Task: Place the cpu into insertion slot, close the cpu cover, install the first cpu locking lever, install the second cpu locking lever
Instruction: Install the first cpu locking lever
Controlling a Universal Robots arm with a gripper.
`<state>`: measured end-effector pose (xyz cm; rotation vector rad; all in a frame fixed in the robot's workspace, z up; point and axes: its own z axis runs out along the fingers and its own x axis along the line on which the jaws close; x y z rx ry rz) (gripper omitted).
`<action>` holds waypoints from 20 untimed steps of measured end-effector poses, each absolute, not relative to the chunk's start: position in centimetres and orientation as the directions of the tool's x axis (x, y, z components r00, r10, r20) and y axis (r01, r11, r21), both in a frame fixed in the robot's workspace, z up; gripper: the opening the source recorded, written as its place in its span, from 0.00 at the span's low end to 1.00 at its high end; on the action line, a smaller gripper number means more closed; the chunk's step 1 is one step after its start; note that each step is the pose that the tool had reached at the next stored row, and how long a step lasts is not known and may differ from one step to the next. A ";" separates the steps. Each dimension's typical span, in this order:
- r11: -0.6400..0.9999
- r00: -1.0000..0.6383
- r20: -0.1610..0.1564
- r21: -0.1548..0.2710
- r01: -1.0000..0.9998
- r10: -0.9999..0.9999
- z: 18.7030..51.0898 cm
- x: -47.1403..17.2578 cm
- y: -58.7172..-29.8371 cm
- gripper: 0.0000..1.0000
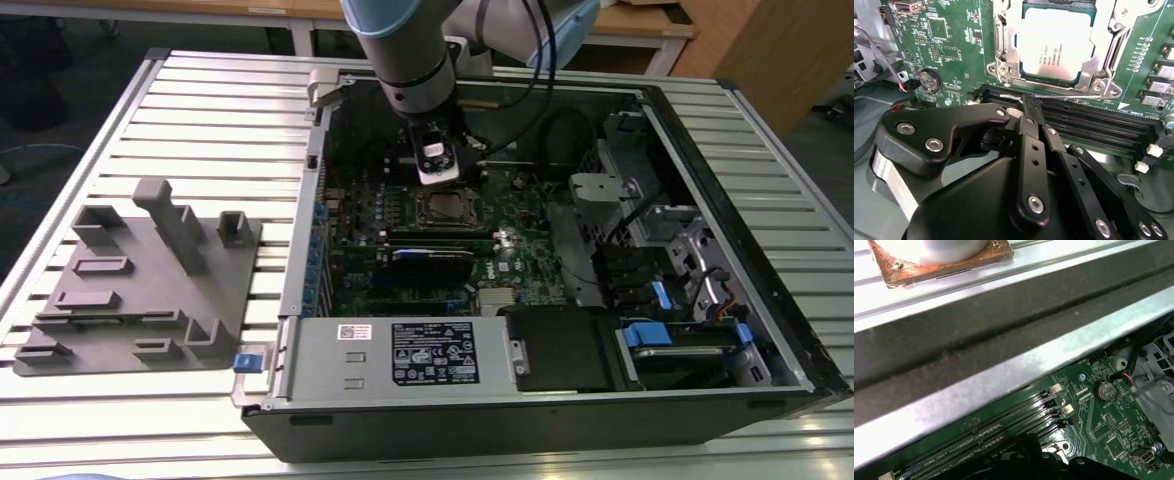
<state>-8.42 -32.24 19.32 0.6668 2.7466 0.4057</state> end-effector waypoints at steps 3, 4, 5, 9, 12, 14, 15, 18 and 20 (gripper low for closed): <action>0.854 -0.852 -0.207 0.334 0.400 0.480 19.2 -8.4 -32.3 0.11; 0.854 -0.852 -0.208 0.334 0.399 0.480 19.1 -8.4 -32.3 0.11; 0.854 -0.852 -0.208 0.333 0.399 0.480 19.1 -8.4 -32.3 0.11; 0.855 -0.853 -0.209 0.332 0.399 0.479 19.0 -8.4 -32.4 0.11; 0.856 -0.853 -0.210 0.330 0.399 0.478 19.0 -8.4 -32.4 0.11; 0.856 -0.853 -0.211 0.328 0.399 0.478 19.0 -8.4 -32.4 0.11; 0.856 -0.853 -0.211 0.328 0.399 0.478 19.0 -8.4 -32.4 0.11; 0.857 -0.853 -0.212 0.325 0.399 0.477 18.9 -8.4 -32.4 0.11; 0.858 -0.853 -0.214 0.323 0.399 0.477 18.9 -8.4 -32.5 0.11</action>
